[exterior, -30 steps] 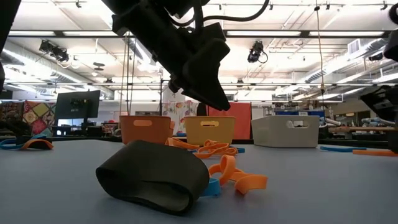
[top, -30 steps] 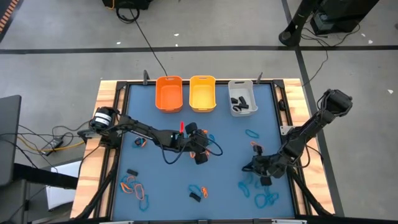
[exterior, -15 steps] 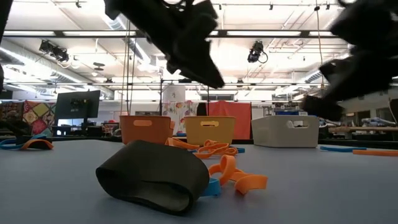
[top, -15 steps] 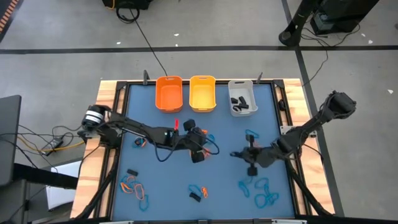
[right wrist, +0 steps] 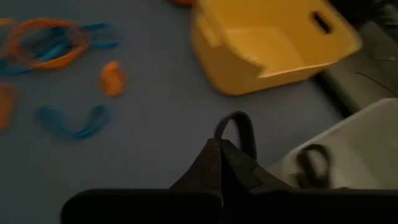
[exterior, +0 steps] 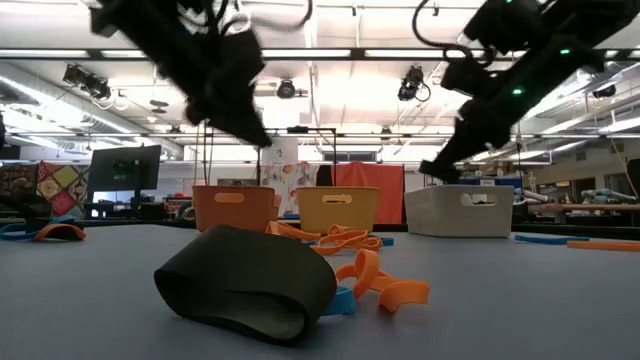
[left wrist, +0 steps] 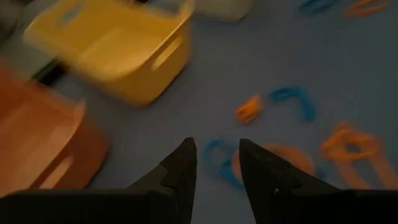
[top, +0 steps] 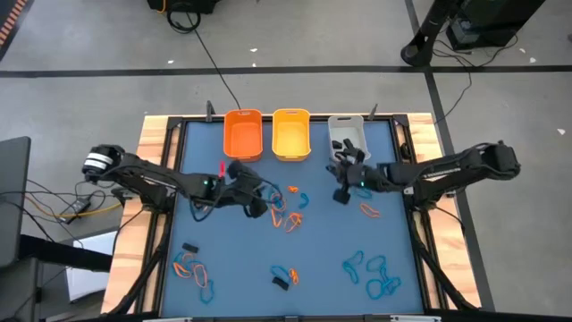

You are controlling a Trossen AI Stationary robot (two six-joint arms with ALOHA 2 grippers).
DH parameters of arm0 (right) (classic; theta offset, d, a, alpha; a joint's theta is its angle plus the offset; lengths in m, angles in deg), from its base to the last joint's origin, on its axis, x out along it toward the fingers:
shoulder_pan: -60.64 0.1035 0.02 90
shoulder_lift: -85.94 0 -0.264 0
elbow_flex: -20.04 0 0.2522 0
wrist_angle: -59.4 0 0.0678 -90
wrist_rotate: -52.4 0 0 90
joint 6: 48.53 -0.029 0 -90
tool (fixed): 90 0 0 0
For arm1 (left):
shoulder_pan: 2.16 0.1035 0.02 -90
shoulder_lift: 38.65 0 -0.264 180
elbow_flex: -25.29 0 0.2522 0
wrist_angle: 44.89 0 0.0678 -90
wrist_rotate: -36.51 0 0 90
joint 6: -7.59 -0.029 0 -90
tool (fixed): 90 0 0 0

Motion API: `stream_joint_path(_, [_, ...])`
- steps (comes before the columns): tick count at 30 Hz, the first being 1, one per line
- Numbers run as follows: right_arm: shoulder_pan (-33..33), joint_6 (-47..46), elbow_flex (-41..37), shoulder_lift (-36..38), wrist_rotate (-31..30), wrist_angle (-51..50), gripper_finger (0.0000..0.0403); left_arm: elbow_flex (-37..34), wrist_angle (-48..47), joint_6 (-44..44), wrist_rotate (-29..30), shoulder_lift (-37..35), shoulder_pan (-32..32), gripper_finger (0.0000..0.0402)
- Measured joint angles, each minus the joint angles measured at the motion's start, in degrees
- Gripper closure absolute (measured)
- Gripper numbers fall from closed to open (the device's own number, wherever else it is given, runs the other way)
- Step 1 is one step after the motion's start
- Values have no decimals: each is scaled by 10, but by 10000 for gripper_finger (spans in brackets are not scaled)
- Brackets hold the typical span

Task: Sort rubber bands into baskets
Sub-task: Put the black rubber band into the gray bin

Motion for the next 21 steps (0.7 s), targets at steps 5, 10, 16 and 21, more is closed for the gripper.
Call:
stream_joint_path(5, [-59, 38, 20, 12, -3, -3, 400, -22, -47, 61, 3, -1, 10, 275])
stream_joint_path(10, [-124, 65, 31, 14, -26, -9, 399, -30, -67, 76, -3, 1, 11, 275])
stream_joint_path(16, [-195, 58, 32, 13, -21, -62, 399, -30, -70, 76, 8, 1, 11, 275])
stream_joint_path(21, [-231, 59, 32, 13, 93, -73, 387, -30, -59, 50, 12, 1, 11, 275])
